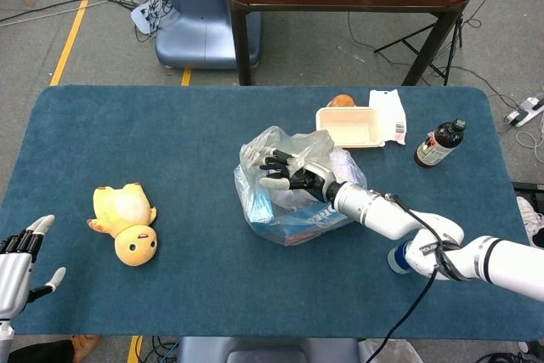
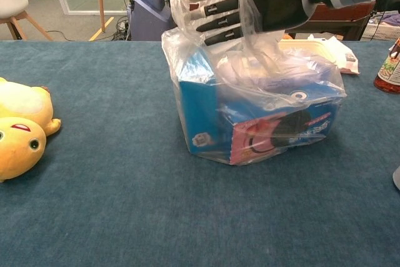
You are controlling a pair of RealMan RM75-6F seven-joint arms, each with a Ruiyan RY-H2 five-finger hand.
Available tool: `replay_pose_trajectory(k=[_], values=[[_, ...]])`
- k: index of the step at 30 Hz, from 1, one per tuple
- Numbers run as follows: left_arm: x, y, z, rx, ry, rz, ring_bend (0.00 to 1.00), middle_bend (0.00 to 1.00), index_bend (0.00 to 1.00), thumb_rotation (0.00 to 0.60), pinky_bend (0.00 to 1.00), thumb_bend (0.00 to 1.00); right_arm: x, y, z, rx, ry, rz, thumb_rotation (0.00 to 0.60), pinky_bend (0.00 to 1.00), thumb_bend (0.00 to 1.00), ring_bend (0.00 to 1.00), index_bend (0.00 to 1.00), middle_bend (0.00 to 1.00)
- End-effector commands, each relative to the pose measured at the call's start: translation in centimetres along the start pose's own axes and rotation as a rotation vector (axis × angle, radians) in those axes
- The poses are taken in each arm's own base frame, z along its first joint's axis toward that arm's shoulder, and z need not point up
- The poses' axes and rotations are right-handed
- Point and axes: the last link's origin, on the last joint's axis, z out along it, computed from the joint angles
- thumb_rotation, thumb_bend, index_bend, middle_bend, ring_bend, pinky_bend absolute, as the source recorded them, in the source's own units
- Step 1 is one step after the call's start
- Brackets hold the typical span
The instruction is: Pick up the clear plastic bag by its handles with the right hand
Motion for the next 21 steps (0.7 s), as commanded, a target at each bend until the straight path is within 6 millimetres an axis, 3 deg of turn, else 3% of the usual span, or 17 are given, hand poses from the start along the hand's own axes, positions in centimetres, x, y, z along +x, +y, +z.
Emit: replay_pose_trajectory(k=[1, 13, 21], values=[[0.0, 0.1, 0.0, -0.002, -0.001, 0.000, 0.21, 0.16, 0.11, 0.600, 0.22, 0.21, 0.0, -0.2, 0.1, 0.021, -0.001, 0.016, 0.396, 0.12, 0.00, 0.05, 0.07, 0.13], [-0.1, 0.1, -0.1, -0.002, -0.005, 0.001, 0.21, 0.16, 0.11, 0.600, 0.22, 0.21, 0.2, 0.0, 0.9, 0.128, 0.019, 0.085, 0.396, 0.12, 0.00, 0.05, 0.09, 0.17], [-0.1, -0.2, -0.3, 0.011, -0.008, 0.002, 0.21, 0.16, 0.11, 0.600, 0.22, 0.21, 1.3, -0.1, 0.1, 0.149, 0.102, -0.011, 0.427, 0.12, 0.00, 0.05, 0.09, 0.18]])
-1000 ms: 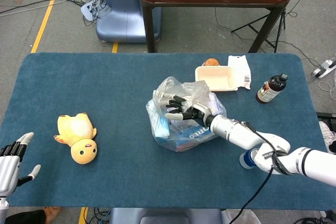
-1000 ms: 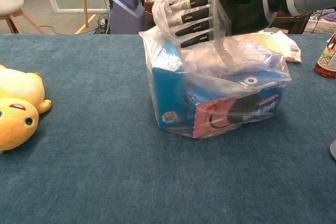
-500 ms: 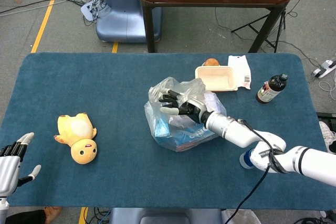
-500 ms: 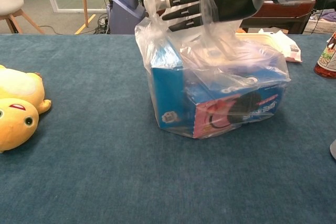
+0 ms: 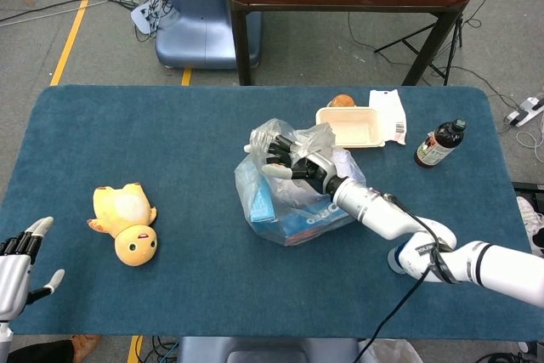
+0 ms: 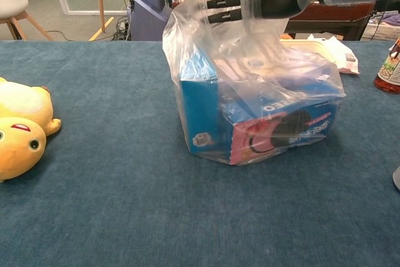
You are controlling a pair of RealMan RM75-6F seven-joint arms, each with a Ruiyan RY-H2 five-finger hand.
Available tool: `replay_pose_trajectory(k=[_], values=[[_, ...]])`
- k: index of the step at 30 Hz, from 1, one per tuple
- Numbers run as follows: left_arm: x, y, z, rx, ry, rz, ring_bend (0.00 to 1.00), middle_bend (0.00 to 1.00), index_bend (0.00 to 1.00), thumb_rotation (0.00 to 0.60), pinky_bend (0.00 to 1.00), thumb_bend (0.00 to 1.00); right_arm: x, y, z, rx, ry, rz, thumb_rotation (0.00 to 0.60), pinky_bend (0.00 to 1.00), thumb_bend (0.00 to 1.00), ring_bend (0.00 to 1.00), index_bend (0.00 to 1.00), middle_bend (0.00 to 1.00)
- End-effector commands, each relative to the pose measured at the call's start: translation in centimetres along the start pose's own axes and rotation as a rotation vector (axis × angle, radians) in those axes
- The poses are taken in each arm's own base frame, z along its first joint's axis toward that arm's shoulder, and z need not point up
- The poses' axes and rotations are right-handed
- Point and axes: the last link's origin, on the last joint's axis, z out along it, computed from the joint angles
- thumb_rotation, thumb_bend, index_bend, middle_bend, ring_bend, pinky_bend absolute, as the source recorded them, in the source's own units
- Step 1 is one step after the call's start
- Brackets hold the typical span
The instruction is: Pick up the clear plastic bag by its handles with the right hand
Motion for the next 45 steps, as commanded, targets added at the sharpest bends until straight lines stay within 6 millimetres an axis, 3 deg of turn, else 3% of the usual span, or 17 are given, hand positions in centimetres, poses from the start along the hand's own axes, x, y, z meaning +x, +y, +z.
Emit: replay_pose_trajectory(k=[1, 12, 18, 26, 33, 45], values=[[0.0, 0.1, 0.1, -0.003, -0.001, 0.001, 0.21, 0.16, 0.11, 0.600, 0.22, 0.21, 0.7, -0.1, -0.5, 0.007, 0.047, -0.031, 0.428, 0.12, 0.00, 0.05, 0.09, 0.18], [-0.1, 0.3, 0.2, -0.015, -0.001, 0.001, 0.21, 0.16, 0.11, 0.600, 0.22, 0.21, -1.3, 0.6, 0.8, 0.036, 0.013, 0.056, 0.437, 0.12, 0.00, 0.05, 0.09, 0.18], [0.0, 0.0, 0.0, -0.006, -0.001, 0.000, 0.21, 0.16, 0.11, 0.600, 0.22, 0.21, -1.4, 0.1, 0.6, 0.068, 0.003, 0.104, 0.460, 0.12, 0.00, 0.05, 0.09, 0.20], [0.0, 0.3, 0.1, -0.018, 0.001, -0.001, 0.21, 0.16, 0.11, 0.600, 0.22, 0.21, -1.7, 0.8, 1.3, 0.105, 0.019, 0.127, 0.484, 0.12, 0.00, 0.10, 0.16, 0.26], [0.1, 0.2, -0.1, -0.016, 0.005, -0.004, 0.21, 0.16, 0.11, 0.600, 0.22, 0.21, -3.3, 1.4, 2.3, 0.170, -0.011, 0.205, 0.486, 0.12, 0.00, 0.12, 0.18, 0.29], [0.1, 0.2, -0.3, -0.019, 0.005, -0.007, 0.21, 0.16, 0.12, 0.600, 0.22, 0.21, -3.5, 2.0, 2.9, 0.178, -0.031, 0.212, 0.485, 0.12, 0.01, 0.14, 0.21, 0.31]])
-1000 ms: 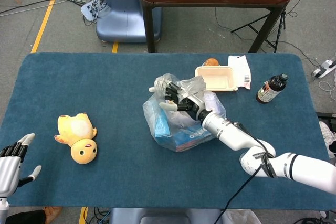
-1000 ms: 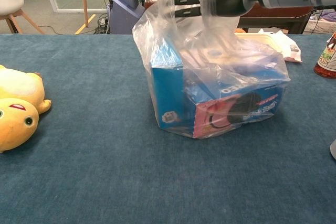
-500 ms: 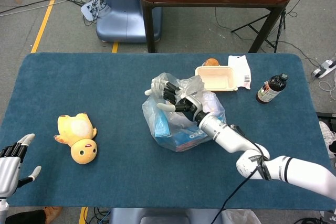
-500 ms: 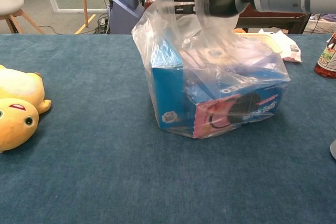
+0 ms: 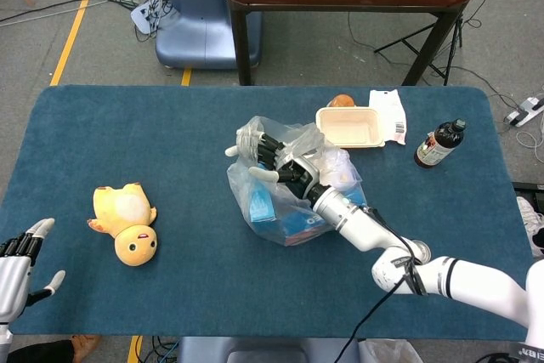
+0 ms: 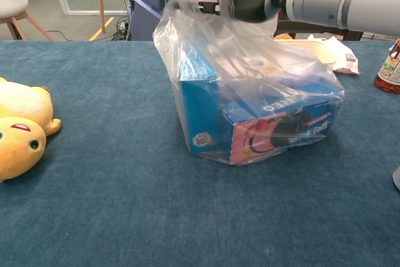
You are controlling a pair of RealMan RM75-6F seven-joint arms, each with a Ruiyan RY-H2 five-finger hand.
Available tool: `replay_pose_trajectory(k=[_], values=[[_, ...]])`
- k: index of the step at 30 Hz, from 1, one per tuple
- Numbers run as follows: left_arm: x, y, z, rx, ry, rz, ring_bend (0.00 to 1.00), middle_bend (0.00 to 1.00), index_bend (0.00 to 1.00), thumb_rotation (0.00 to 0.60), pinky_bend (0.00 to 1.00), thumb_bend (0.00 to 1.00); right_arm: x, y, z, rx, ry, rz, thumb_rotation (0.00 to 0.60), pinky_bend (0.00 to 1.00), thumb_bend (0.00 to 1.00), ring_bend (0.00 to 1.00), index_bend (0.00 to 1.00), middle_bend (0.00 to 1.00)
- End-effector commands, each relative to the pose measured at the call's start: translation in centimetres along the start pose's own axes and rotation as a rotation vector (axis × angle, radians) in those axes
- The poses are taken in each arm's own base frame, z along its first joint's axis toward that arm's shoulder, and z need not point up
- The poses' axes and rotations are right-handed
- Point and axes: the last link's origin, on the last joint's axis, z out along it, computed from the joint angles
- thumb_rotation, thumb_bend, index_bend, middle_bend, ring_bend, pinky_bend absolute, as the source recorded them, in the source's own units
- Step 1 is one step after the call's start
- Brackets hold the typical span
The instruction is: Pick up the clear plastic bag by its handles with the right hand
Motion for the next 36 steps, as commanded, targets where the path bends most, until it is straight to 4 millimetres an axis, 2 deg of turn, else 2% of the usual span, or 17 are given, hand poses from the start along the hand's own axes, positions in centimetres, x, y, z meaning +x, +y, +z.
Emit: replay_pose_trajectory(k=[1, 6, 17, 21, 27, 32, 34, 36], values=[[0.0, 0.0, 0.0, 0.000, 0.001, -0.001, 0.21, 0.16, 0.12, 0.600, 0.22, 0.21, 0.0, 0.4, 0.3, 0.002, 0.004, -0.014, 0.484, 0.12, 0.01, 0.15, 0.21, 0.31], [0.0, -0.2, -0.1, 0.008, -0.001, -0.002, 0.21, 0.16, 0.12, 0.600, 0.22, 0.21, 0.2, 0.9, 0.7, 0.047, 0.060, -0.008, 0.529, 0.14, 0.03, 0.18, 0.26, 0.36], [0.1, 0.0, 0.0, 0.003, -0.001, -0.002, 0.21, 0.16, 0.12, 0.600, 0.22, 0.21, -1.6, -0.5, 0.8, 0.058, -0.031, 0.152, 0.494, 0.14, 0.03, 0.19, 0.26, 0.33], [0.1, -0.1, -0.1, 0.004, -0.001, -0.002, 0.21, 0.16, 0.12, 0.600, 0.22, 0.21, -1.5, -0.9, 0.6, 0.053, -0.055, 0.237, 0.504, 0.18, 0.04, 0.21, 0.26, 0.36], [0.1, -0.1, -0.1, 0.005, -0.003, -0.002, 0.21, 0.16, 0.12, 0.600, 0.22, 0.21, -0.8, -1.0, 0.1, -0.016, -0.086, 0.290, 0.543, 0.24, 0.04, 0.27, 0.29, 0.39], [0.1, -0.1, -0.1, 0.007, -0.004, -0.002, 0.21, 0.16, 0.12, 0.600, 0.22, 0.21, -0.1, -0.5, -0.2, -0.115, -0.070, 0.276, 0.551, 0.25, 0.02, 0.28, 0.29, 0.39], [0.1, -0.1, -0.2, 0.006, -0.004, -0.002, 0.21, 0.16, 0.12, 0.600, 0.22, 0.21, -0.1, -0.2, -0.3, -0.153, -0.069, 0.257, 0.547, 0.25, 0.01, 0.27, 0.29, 0.37], [0.1, -0.1, -0.2, 0.008, -0.005, -0.001, 0.21, 0.16, 0.12, 0.600, 0.22, 0.21, -0.1, -0.1, -0.5, -0.177, -0.074, 0.242, 0.516, 0.25, 0.00, 0.24, 0.26, 0.33]])
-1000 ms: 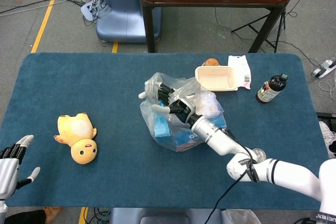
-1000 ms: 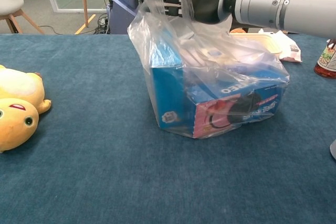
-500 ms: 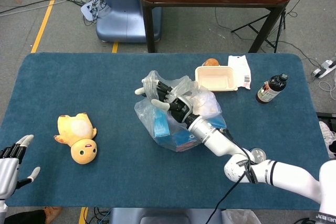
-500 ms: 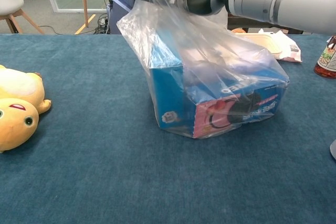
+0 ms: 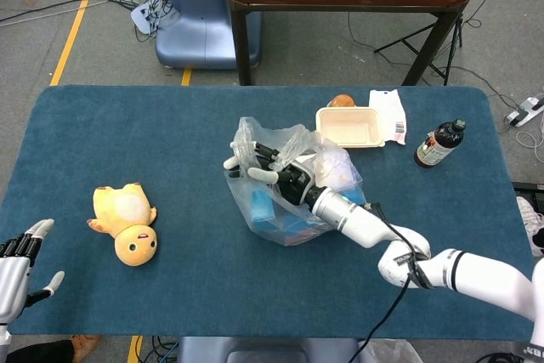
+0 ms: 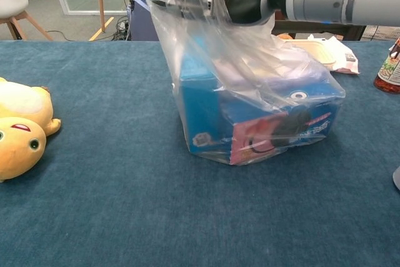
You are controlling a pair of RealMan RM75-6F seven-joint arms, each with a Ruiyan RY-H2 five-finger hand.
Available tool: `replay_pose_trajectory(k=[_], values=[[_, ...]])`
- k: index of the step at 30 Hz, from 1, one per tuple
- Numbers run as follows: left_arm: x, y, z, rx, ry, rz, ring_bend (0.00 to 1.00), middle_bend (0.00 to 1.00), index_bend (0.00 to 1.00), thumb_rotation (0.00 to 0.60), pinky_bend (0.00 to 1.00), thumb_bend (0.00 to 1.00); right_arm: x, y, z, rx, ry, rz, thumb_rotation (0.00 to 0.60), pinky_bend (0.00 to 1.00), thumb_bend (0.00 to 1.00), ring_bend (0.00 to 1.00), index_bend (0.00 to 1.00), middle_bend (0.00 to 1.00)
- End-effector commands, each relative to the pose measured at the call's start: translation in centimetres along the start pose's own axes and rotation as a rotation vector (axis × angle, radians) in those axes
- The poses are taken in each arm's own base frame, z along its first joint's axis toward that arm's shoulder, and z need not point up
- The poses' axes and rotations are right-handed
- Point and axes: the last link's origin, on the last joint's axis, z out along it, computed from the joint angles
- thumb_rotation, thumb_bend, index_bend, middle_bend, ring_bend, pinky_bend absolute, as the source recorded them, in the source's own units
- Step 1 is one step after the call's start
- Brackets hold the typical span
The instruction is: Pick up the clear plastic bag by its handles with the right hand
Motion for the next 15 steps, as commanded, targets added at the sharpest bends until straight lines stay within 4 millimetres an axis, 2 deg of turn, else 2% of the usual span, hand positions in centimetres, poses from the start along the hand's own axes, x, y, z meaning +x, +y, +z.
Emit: replay_pose_trajectory(k=[1, 5, 8, 11, 15], values=[[0.01, -0.03, -0.04, 0.002, 0.000, 0.000, 0.21, 0.16, 0.12, 0.600, 0.22, 0.21, 0.10, 0.25, -0.32, -0.061, 0.004, -0.040, 0.500, 0.25, 0.00, 0.23, 0.24, 0.32], [0.04, -0.08, -0.06, 0.004, -0.001, 0.002, 0.21, 0.16, 0.12, 0.600, 0.22, 0.21, 0.25, 0.09, -0.66, -0.089, 0.003, -0.066, 0.398, 0.21, 0.00, 0.16, 0.18, 0.26], [0.05, -0.01, -0.02, 0.001, 0.000, 0.001, 0.21, 0.16, 0.12, 0.600, 0.22, 0.21, 0.14, -0.06, -0.77, -0.096, -0.010, -0.069, 0.358, 0.19, 0.00, 0.13, 0.13, 0.22], [0.04, 0.04, 0.00, 0.000, -0.001, 0.002, 0.21, 0.16, 0.14, 0.600, 0.22, 0.21, 0.00, -0.23, -0.70, -0.090, -0.027, -0.066, 0.305, 0.12, 0.00, 0.10, 0.08, 0.18], [0.09, 0.04, 0.02, 0.000, 0.001, 0.001, 0.21, 0.16, 0.15, 0.600, 0.22, 0.21, -0.33, -0.54, -0.34, -0.070, -0.057, -0.046, 0.270, 0.06, 0.00, 0.08, 0.07, 0.16]])
